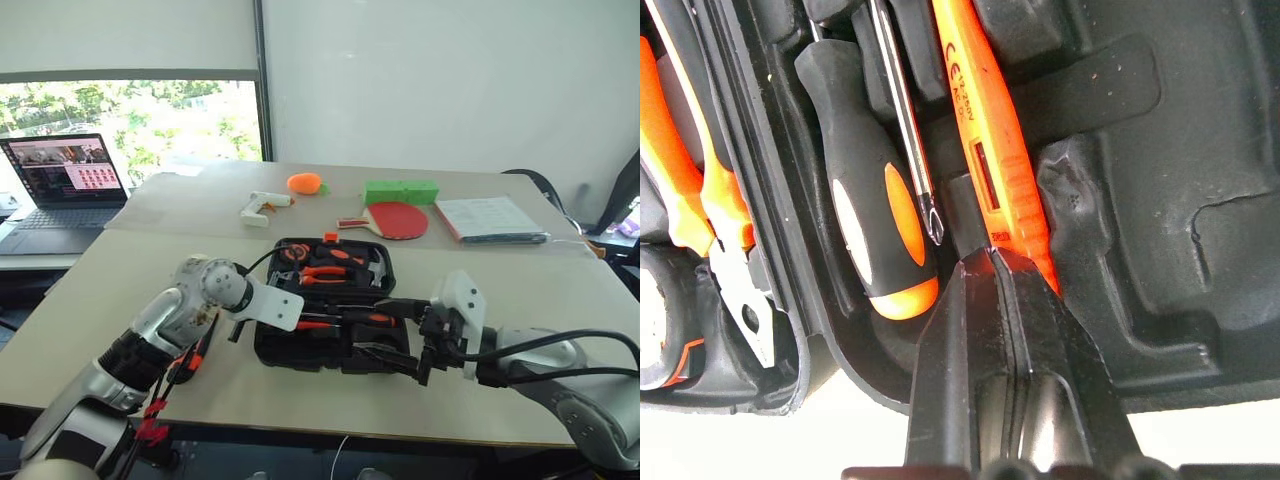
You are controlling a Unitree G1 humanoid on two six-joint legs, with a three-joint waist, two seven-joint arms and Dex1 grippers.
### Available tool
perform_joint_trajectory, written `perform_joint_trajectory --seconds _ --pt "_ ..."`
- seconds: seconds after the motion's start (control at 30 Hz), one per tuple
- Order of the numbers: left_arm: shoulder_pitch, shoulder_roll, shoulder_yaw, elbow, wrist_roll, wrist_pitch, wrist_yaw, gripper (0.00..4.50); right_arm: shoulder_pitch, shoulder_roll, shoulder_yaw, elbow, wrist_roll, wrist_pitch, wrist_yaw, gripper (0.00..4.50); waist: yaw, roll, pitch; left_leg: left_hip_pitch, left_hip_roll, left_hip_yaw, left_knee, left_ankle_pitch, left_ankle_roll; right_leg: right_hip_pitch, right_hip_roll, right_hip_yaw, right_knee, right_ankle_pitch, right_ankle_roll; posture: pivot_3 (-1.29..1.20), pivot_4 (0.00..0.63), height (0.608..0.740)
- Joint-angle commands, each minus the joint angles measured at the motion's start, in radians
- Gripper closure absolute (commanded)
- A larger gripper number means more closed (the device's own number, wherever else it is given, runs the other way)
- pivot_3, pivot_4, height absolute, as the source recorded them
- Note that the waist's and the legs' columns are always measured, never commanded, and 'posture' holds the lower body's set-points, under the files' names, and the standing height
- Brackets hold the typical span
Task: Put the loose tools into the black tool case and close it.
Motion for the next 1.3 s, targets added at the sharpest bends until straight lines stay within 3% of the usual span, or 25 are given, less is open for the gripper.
perform_joint_trajectory --seconds 0.03,0.33,0.67,1.3 --pt "0.063 0.015 -0.047 0.008 0.014 -0.011 -0.035 4.45 -0.013 0.005 -0.005 -0.013 -0.001 -0.026 0.010 0.00 -0.002 0.001 0.000 0.000 0.000 0.000 0.000 0.000 0.000 0.000 0.000 0.000 0.000 0.000 0.000 0.00 0.150 0.736" --pt "0.097 0.012 -0.015 -0.048 -0.015 0.010 -0.067 4.45 -0.011 0.010 0.002 -0.013 0.005 -0.015 0.013 0.00 -0.004 0.002 -0.001 0.001 0.000 0.000 0.000 0.000 0.001 0.000 0.000 0.000 0.000 0.000 0.000 0.00 0.150 0.736" --pt "-0.097 -0.098 0.098 0.046 -0.205 0.256 -0.130 4.45 -0.034 0.004 0.019 0.012 -0.009 -0.021 0.039 0.00 0.008 0.001 -0.001 -0.002 0.000 0.000 0.001 0.000 0.001 -0.001 0.000 0.000 0.000 -0.001 0.000 0.00 0.150 0.736" --pt "-0.048 -0.082 -0.003 0.021 -0.210 0.218 -0.105 4.45 -0.012 0.009 0.017 -0.018 -0.009 -0.015 0.022 0.00 0.009 0.001 -0.001 -0.002 0.000 0.000 0.000 0.000 0.001 -0.001 0.000 0.000 0.000 -0.001 0.000 0.00 0.150 0.736"
